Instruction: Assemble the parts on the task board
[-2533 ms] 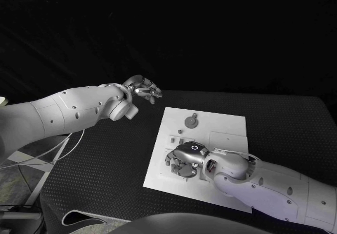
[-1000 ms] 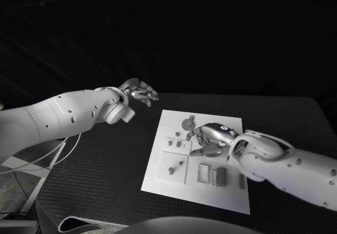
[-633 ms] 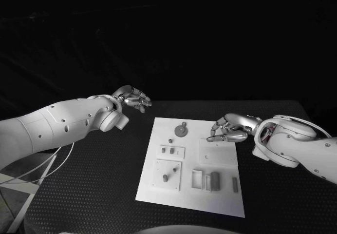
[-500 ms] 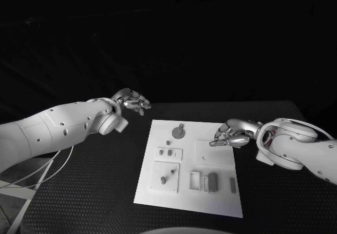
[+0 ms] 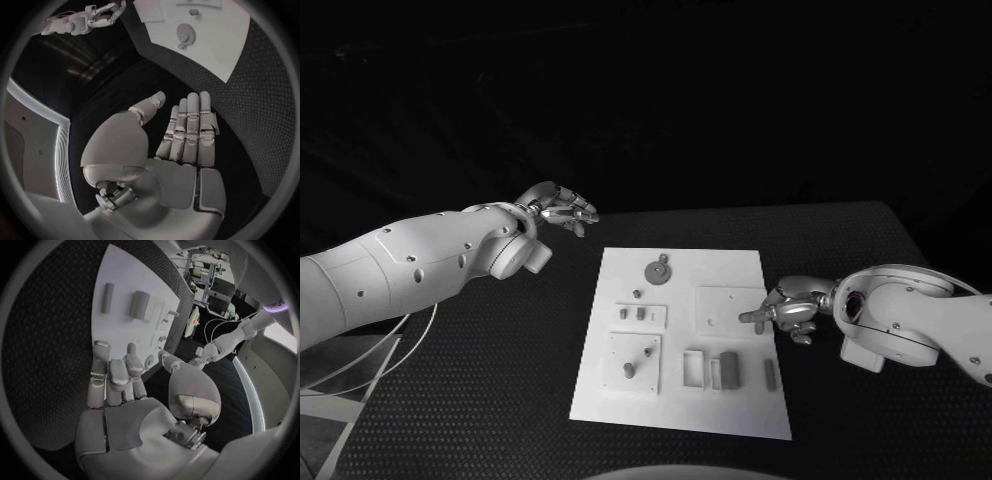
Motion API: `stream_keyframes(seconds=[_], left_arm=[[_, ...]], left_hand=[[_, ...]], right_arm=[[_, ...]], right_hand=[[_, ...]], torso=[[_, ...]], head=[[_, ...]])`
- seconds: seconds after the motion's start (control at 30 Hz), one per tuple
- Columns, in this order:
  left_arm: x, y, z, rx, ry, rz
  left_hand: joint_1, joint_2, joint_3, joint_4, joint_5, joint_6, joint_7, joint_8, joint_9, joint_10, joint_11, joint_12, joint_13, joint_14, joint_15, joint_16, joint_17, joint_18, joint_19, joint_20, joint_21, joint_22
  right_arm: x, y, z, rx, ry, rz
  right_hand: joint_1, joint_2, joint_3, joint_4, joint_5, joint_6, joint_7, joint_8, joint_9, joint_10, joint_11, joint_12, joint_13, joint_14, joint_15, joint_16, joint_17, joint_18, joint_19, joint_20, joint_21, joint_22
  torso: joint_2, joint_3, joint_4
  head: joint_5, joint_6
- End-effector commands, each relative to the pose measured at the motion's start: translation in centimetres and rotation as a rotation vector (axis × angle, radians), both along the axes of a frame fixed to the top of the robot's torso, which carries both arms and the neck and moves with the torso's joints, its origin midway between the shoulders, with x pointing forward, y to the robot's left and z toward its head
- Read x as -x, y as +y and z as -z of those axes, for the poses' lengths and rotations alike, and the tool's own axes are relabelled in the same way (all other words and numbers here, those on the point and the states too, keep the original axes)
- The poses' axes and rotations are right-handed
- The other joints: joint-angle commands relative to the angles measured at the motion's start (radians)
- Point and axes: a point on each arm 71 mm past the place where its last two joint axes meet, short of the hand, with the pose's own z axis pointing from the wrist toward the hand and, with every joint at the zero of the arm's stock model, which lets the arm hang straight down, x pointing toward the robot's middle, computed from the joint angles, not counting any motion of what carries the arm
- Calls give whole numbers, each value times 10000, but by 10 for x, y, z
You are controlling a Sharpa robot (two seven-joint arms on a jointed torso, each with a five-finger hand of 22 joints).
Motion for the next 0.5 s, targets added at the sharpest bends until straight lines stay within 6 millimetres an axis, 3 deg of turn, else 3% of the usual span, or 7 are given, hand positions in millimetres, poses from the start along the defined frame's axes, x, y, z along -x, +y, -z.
stream_keyframes(seconds=[0.03, 0.1, 0.2, 0.27, 0.5], left_arm=[[1, -1, 1, 94, -38, 51], [1, -1, 1, 96, -59, 38], [1, -1, 0, 106, -196, -28], [2, -2, 1, 117, -188, 0], [2, -2, 1, 130, -175, 39]], left_hand=[[-97, -17, 11, 54, 9, -43, -19, 55, -12, -42, -24, 20, 9, 76, -6, -65, 16, 169, 46, -31, 47, -14], [-85, -16, 17, 52, 10, -44, -21, 56, -13, -42, -26, 20, 9, 76, -8, -68, 21, 171, 45, -34, 46, -14], [-78, -24, 19, 53, 10, -64, -16, 48, -20, -63, -19, 9, 5, 75, -8, -76, 28, 171, 41, -33, 44, -15], [-78, -31, 18, 59, 9, -79, -11, 42, -25, -76, -13, 2, 2, 73, -7, -84, 35, 170, 39, -32, 44, -15], [-88, -34, 14, 74, 8, -86, -6, 40, -29, -81, -10, 2, 1, 74, -5, -91, 43, 167, 38, -30, 43, -16]], right_arm=[[11, 3, 12, 529, 1439, -239], [13, 5, 19, 532, 1535, -285], [12, 8, 28, 525, 1227, -120], [14, 12, 33, 619, 1210, -233], [20, 24, 44, 696, 1583, -624]], right_hand=[[45, 43, -5, 21, -14, 158, 136, 38, 40, 121, -45, 87, 56, -8, -87, 59, 17, 388, -25, -64, 8, 187], [119, 191, 15, -7, -10, 239, 116, 72, 64, 164, -64, 121, 69, -5, -104, 70, 20, 388, -28, -75, 20, 193], [155, 369, 8, -18, -10, 337, 91, 111, 89, 219, -84, 161, 88, -5, -120, 78, 21, 388, -39, -75, 31, 199], [162, 483, -109, -63, -11, 470, 54, 152, 125, 248, -118, 160, 56, -11, -150, 89, 20, 388, -78, -60, 52, 208], [202, 525, -244, -147, -11, 563, 18, 157, 152, 345, -154, 230, 92, 15, -185, 123, 81, 388, -93, -62, 91, 210]], torso=[[9, 24, 2], [7, 14, 12], [19, -35, 25], [17, -32, 28], [26, -38, 28]], head=[[-74, -27], [-111, -38], [-163, -67], [-164, -66], [-203, -173]])
